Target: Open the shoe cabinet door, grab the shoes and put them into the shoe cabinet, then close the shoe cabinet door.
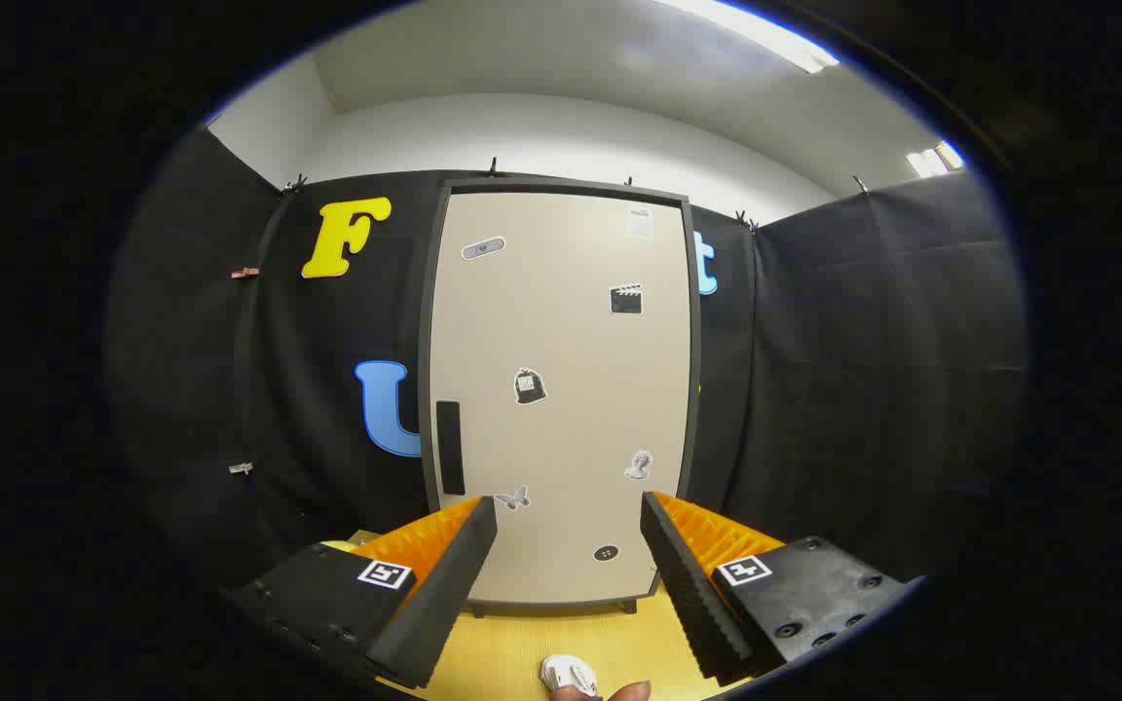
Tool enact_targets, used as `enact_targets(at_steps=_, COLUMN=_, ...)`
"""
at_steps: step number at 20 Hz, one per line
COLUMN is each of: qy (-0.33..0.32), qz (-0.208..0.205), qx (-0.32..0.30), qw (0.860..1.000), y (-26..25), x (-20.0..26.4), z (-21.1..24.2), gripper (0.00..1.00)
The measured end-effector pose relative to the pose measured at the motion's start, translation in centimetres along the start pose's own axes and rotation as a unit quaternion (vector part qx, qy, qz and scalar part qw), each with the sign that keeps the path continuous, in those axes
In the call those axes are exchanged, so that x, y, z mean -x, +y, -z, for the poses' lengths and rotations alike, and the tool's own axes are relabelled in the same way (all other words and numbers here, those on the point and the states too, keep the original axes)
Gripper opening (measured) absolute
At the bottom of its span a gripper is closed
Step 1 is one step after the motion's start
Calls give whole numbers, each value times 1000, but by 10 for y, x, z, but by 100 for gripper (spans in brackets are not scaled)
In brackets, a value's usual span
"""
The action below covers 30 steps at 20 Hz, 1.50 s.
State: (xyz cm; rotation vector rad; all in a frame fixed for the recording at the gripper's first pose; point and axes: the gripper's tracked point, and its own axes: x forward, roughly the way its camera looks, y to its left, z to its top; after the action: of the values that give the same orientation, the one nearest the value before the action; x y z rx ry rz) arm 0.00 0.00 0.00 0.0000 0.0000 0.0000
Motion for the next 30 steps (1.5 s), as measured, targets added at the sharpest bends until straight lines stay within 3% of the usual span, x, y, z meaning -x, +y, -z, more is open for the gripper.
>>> enact_targets(at_steps=22, qy=18, qz=-11, qx=-2, qw=1000, y=31, x=-10, z=7, gripper=97)
enact_targets(at_steps=30, qy=-4, qz=-53, qx=-15, qw=998, y=95, x=-65, z=-8, gripper=97)
